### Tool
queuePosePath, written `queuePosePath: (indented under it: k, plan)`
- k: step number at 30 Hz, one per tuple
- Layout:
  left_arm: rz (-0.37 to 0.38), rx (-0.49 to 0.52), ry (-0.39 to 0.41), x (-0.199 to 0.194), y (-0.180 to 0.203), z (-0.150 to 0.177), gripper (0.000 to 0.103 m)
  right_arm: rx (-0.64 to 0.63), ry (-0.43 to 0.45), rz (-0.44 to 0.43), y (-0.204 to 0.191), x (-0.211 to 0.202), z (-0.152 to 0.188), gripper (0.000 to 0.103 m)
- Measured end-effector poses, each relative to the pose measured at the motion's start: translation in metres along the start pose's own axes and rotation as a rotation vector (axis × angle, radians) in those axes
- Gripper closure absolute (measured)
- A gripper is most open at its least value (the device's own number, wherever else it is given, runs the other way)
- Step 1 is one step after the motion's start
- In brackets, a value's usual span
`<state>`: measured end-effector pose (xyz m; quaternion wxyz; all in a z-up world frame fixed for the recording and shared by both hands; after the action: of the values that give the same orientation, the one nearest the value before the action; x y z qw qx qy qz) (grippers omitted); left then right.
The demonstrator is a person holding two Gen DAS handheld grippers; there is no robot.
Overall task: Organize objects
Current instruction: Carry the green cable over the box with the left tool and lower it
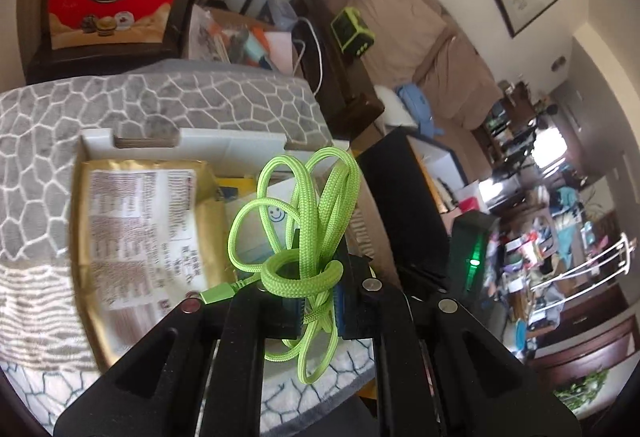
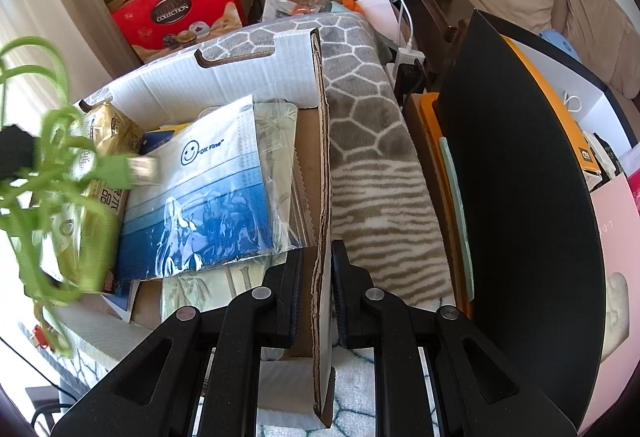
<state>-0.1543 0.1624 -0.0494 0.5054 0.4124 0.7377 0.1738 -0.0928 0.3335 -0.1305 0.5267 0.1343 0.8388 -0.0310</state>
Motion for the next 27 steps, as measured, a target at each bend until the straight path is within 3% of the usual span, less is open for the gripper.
queuePosePath:
  k: [17,24,27]
  plan:
    - [-0.021,0.115,0.011,0.058,0.033,-0.031,0.093,0.005,-0.002,-0.001,0.002,0.001,0.002,0.089]
    - [-0.008,0.142,-0.078,0.086,0.031,-0.028,0.091,0.005,-0.002,-0.001,0.002,0.001,0.003,0.089]
    - [0.005,0.128,-0.095,0.09,0.026,-0.026,0.085,0.005,-0.002,-0.001,0.002,0.001,0.002,0.089]
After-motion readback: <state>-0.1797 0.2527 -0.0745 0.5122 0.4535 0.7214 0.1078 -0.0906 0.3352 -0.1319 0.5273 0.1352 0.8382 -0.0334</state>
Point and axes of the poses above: each gripper's, at about its wrist camera, not at the fingertips, and x roughly the way its jaws point, y to its right, z to its underside, the point moved 1 cm from there along x, roughly the way its jaws point, and after that the axes turned 11 degrees about z, right-handed, at the moved point
